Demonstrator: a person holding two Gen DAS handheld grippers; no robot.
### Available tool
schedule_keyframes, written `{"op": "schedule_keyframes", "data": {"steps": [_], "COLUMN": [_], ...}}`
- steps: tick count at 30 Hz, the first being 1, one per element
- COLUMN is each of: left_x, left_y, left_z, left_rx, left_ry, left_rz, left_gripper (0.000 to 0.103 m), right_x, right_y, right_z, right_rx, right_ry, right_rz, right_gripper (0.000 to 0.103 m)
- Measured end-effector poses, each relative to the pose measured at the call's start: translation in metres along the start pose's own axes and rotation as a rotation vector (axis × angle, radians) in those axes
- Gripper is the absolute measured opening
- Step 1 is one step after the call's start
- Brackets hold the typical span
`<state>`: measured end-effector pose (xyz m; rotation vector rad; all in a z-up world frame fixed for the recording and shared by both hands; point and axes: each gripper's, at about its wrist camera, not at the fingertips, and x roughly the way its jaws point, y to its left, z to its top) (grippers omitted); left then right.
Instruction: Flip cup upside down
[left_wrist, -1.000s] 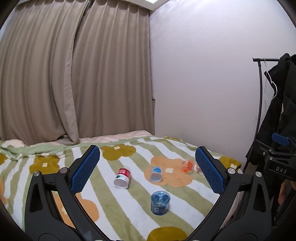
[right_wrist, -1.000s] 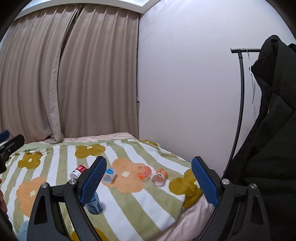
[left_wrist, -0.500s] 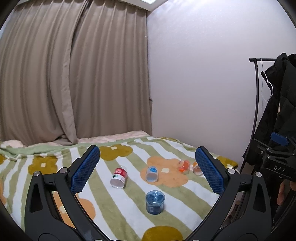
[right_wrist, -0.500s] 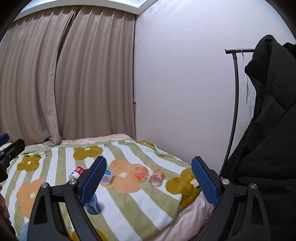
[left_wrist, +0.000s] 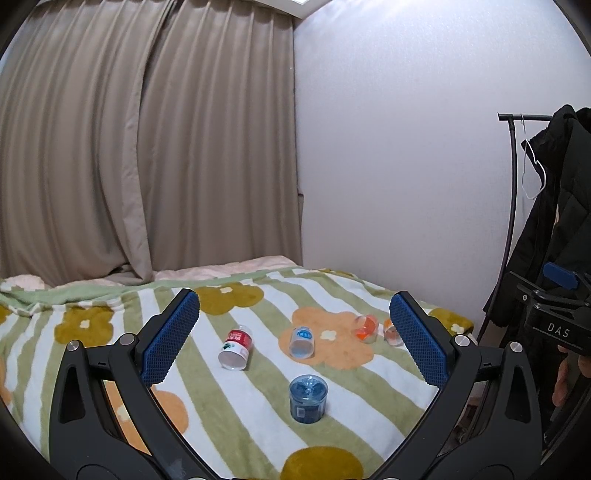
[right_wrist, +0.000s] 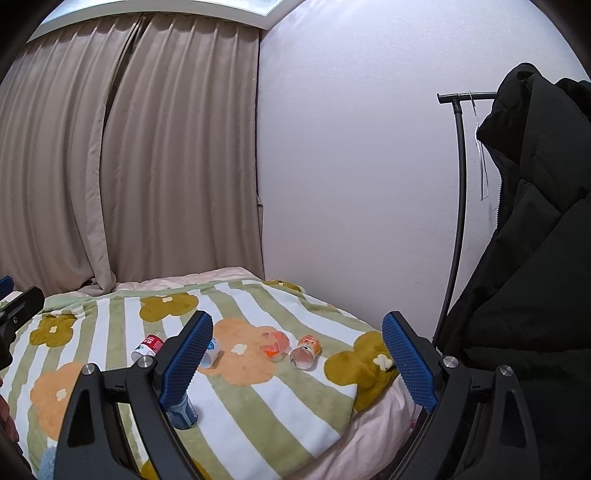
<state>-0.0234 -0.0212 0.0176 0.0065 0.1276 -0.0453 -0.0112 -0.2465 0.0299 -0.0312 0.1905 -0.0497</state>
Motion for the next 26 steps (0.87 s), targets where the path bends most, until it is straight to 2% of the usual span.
{"op": "schedule_keyframes", "data": {"steps": [11, 16, 21, 26], "left_x": [-0.0007, -0.0022, -0.0021, -0.0070], "left_y": [-0.0001, 0.0013, 0.0070, 0.0018], "left_z": [-0.0012, -0.0018, -0.0028, -0.0047], "left_rx": [-0.002, -0.008, -0.043, -0.003], "left_ry": [-0.008, -0.019, -0.014, -0.046], "left_rz": [0.000, 0.030, 0.011, 0.032], "left_gripper": [0.103, 0.103, 0.103, 0.103], "right_x": [0.0000, 0.0005, 0.0013, 0.0030], "right_y": [0.0022, 0.0036, 0.0054, 0.0066], "right_z": [0.0002, 0.0003, 0.0005, -0.0002], "right_rx": [-0.002, -0.007, -0.005, -0.004], "right_ry": [-0.001, 0.001, 0.001, 0.004], "right_rz": [0.001, -0.001, 0.003, 0.003], "right_gripper": [0.092, 0.092, 0.092, 0.092]}}
